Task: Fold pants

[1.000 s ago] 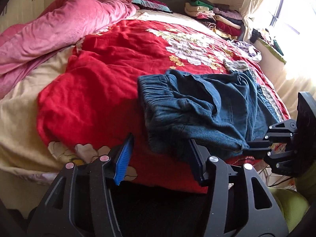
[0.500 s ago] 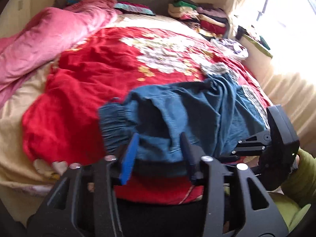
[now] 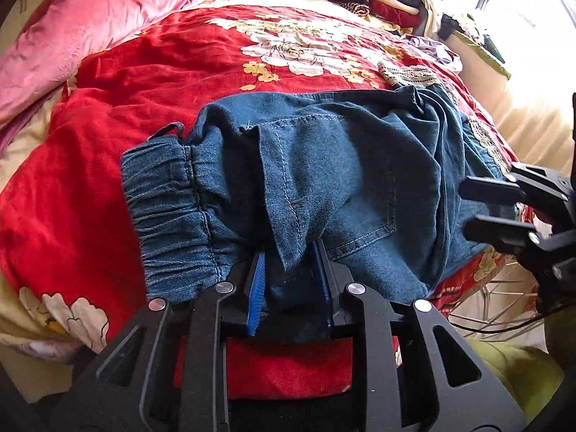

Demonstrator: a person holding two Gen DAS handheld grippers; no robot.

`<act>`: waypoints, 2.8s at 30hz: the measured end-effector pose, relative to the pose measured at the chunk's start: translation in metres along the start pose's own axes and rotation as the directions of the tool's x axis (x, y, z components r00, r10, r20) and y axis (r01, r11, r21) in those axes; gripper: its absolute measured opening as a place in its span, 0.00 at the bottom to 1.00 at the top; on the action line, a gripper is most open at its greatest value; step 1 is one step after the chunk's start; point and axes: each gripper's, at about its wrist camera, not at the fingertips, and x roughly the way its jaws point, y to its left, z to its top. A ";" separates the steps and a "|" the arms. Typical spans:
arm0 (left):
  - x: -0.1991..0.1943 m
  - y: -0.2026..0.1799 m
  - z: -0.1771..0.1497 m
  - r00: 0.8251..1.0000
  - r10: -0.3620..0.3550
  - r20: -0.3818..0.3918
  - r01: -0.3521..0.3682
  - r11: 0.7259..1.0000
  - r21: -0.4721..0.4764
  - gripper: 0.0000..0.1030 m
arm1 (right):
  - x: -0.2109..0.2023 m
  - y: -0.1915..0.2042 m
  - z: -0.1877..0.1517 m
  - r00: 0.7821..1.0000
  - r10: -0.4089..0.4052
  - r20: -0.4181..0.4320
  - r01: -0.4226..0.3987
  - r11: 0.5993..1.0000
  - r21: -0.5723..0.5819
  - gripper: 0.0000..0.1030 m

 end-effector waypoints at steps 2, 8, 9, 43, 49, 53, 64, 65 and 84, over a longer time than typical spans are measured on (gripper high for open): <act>-0.001 0.000 0.000 1.000 -0.002 0.001 0.002 1.000 -0.001 0.18 | 0.014 0.000 0.006 1.000 0.003 -0.016 -0.003 1.000 0.001 0.35; -0.001 0.002 0.000 1.000 -0.015 0.007 0.015 1.000 -0.008 0.18 | 0.061 -0.017 0.005 0.984 -0.062 -0.170 0.074 0.995 0.068 0.35; -0.001 0.001 0.000 1.000 -0.017 0.008 0.017 1.000 -0.007 0.18 | 0.064 -0.019 0.002 0.983 -0.063 -0.172 0.077 0.994 0.075 0.35; -0.052 -0.058 0.041 0.982 -0.145 0.123 0.139 0.989 0.057 0.35 | -0.044 -0.122 0.032 0.959 -0.282 0.036 0.264 0.931 0.252 0.58; -0.011 -0.104 0.053 0.976 -0.215 0.025 0.209 0.967 0.145 0.35 | -0.015 -0.152 0.062 0.949 -0.314 -0.011 0.309 0.926 0.217 0.59; 0.019 -0.122 0.056 0.960 -0.277 -0.047 0.281 0.944 0.172 0.34 | 0.009 -0.171 0.079 0.960 -0.273 -0.062 0.280 0.931 0.233 0.61; 0.071 -0.127 0.056 0.938 -0.316 -0.142 0.334 0.934 0.127 0.32 | 0.067 -0.217 0.092 0.911 -0.347 -0.224 0.397 0.885 0.245 0.62; 0.072 -0.123 0.057 0.937 -0.320 -0.140 0.336 0.934 0.119 0.30 | 0.070 -0.219 0.093 0.912 -0.341 -0.230 0.394 0.885 0.248 0.62; 0.075 -0.101 0.066 0.925 -0.364 -0.106 0.374 0.923 0.095 0.28 | 0.023 -0.241 0.087 0.943 -0.318 -0.099 0.331 0.863 0.382 0.10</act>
